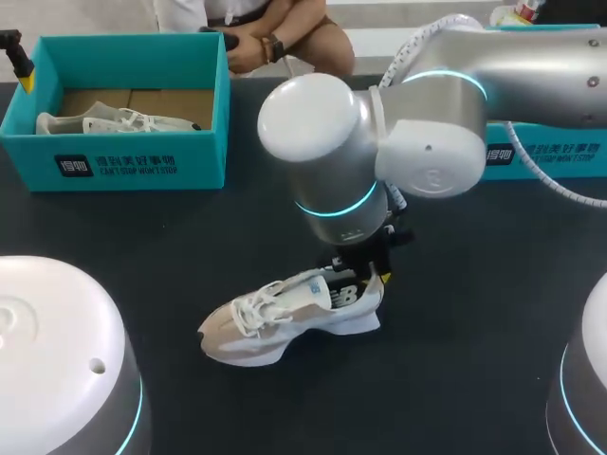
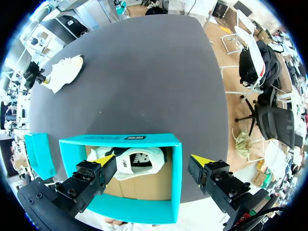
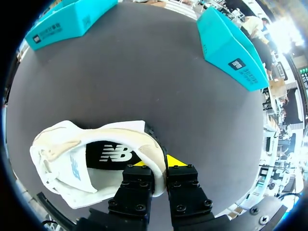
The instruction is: Take the shoe out of the shoebox, open the shoe tongue, remove and reinsert the insole, then place the shoe into the shoebox
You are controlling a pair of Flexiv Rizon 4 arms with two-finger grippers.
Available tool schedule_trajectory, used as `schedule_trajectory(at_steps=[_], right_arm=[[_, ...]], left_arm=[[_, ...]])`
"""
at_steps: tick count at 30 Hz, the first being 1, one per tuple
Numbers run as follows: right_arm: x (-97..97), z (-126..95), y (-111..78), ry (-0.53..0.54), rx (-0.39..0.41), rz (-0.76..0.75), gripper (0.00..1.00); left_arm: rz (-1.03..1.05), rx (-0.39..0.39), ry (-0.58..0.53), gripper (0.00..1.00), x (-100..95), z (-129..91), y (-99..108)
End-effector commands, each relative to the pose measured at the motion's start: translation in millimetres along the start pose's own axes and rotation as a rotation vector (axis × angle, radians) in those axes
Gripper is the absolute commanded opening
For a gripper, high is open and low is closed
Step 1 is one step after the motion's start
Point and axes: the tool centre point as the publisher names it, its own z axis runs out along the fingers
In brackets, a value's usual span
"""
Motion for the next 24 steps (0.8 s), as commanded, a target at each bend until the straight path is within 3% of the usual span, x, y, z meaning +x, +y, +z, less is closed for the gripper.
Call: schedule_trajectory(at_steps=[1,19,20,21,23,24], right_arm=[[6.4,4,1.4,-0.010,0.004,0.000,0.00],[9.4,11,11.7,-0.043,-0.001,-0.040,0.00],[9.5,11,11.5,-0.040,-0.001,-0.035,0.05],[9.2,11,11.2,-0.039,-0.001,-0.034,0.27],[8.1,7,11.3,-0.036,-0.004,-0.028,0.50],[7.9,4,11.8,-0.032,-0.005,-0.029,0.86]], left_arm=[[0.001,-0.002,0.003,1.00,-0.1,0,-2],[0.001,-0.002,0.003,1.00,-0.1,0,-2],[0.001,-0.002,0.003,1.00,-0.1,0,-2],[0.001,-0.002,0.003,1.00,-0.1,0,-2],[0.001,-0.002,0.003,1.00,-0.1,0,-2],[0.001,-0.002,0.003,1.00,-0.1,0,-2]])
